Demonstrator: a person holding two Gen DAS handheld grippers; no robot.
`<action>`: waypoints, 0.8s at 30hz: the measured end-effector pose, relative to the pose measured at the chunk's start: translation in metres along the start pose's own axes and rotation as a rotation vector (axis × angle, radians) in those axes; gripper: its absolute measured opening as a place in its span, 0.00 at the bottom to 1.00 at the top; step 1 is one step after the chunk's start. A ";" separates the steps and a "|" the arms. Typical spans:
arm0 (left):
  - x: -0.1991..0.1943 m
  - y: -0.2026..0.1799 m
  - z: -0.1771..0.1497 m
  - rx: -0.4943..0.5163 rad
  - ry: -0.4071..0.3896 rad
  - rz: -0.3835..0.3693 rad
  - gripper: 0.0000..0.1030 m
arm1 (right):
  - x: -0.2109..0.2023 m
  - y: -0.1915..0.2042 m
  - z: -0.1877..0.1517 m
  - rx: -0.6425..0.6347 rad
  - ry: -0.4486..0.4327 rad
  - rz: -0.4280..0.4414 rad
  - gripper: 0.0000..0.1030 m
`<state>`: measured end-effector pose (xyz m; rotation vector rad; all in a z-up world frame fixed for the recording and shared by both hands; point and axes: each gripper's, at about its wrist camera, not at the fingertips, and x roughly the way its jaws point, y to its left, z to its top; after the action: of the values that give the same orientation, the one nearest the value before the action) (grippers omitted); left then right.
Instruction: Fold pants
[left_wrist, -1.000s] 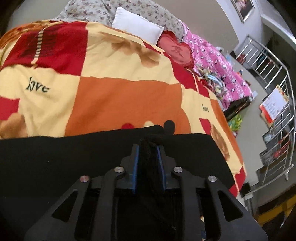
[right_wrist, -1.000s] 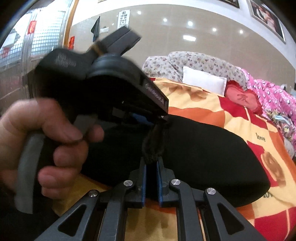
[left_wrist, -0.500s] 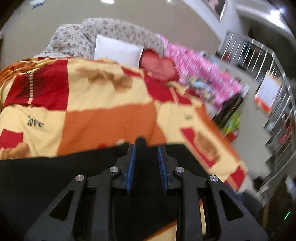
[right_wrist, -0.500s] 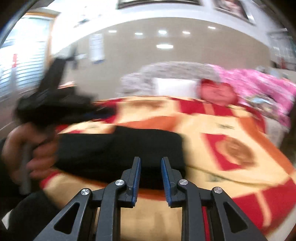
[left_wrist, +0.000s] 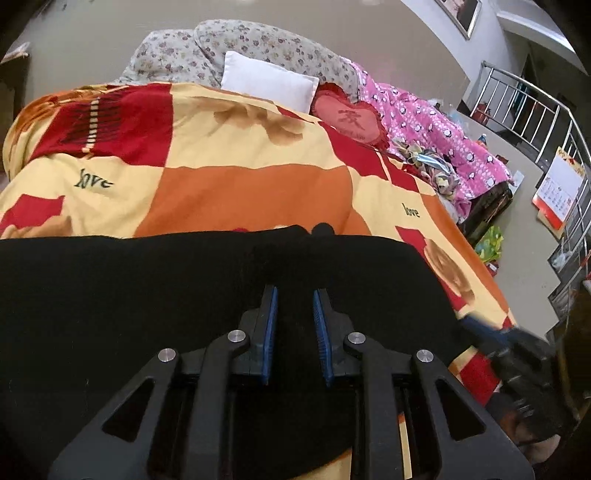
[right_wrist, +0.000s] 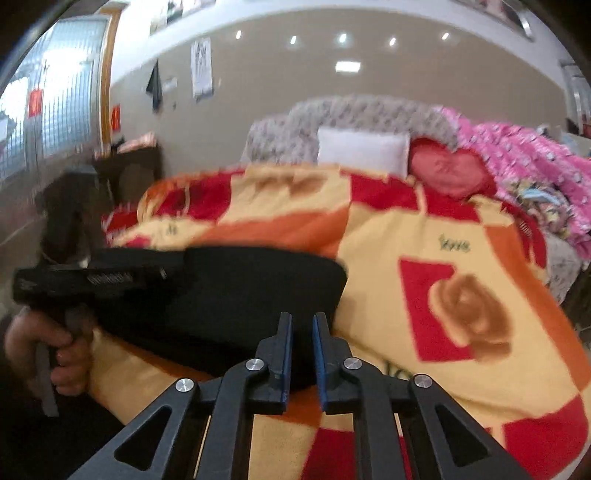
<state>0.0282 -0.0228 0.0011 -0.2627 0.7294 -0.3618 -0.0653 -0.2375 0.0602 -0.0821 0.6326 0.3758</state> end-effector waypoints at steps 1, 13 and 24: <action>-0.001 0.001 -0.001 -0.003 0.000 0.013 0.20 | 0.012 -0.002 -0.006 -0.006 0.068 0.002 0.09; -0.014 -0.014 -0.025 0.066 -0.036 0.081 0.24 | 0.006 -0.013 0.021 0.001 0.043 -0.007 0.09; -0.013 -0.010 -0.026 0.041 -0.048 0.080 0.25 | 0.065 -0.024 0.049 0.030 0.173 0.011 0.10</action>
<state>-0.0013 -0.0295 -0.0065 -0.2023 0.6825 -0.2932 0.0196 -0.2297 0.0601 -0.0833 0.8094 0.3718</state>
